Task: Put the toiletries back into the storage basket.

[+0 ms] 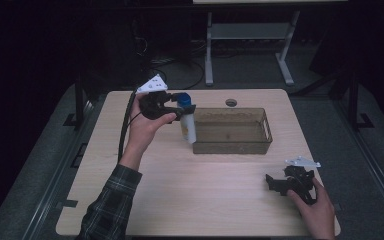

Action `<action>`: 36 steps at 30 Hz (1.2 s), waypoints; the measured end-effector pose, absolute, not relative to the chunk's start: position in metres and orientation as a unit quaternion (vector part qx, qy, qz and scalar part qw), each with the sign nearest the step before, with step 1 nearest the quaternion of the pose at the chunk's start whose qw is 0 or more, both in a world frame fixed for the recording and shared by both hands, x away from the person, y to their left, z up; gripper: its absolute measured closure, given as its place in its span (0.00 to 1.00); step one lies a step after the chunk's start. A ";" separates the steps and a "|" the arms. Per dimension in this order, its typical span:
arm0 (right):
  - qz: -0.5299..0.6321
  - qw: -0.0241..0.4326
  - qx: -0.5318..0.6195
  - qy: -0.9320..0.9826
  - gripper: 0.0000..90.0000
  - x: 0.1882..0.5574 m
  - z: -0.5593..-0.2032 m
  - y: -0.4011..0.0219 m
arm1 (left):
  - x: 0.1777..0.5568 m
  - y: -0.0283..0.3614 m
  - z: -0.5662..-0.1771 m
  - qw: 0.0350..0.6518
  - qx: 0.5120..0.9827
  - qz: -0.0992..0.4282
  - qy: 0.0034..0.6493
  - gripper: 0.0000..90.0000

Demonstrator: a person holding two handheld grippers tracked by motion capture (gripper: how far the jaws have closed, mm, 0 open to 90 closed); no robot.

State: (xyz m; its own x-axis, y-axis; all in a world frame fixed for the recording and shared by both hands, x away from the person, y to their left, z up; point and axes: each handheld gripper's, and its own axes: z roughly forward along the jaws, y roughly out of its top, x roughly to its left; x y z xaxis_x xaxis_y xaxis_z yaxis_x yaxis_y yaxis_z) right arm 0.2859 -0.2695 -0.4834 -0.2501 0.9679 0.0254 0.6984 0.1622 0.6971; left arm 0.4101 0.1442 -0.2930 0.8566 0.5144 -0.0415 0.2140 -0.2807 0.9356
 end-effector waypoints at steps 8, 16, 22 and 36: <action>0.305 0.221 0.570 0.730 0.00 0.286 -0.483 -0.269 | 0.423 0.127 -0.291 0.551 0.790 0.146 0.227 0.42; 0.305 0.221 0.570 0.730 0.00 0.286 -0.483 -0.269 | 0.432 0.113 -0.302 0.549 0.790 0.147 0.232 0.42; 0.305 0.221 0.570 0.730 0.00 0.286 -0.483 -0.269 | 0.437 0.104 -0.310 0.541 0.795 0.147 0.233 0.42; 0.305 0.221 0.570 0.730 0.00 0.286 -0.483 -0.269 | 0.441 0.096 -0.340 0.518 0.811 0.139 0.236 0.42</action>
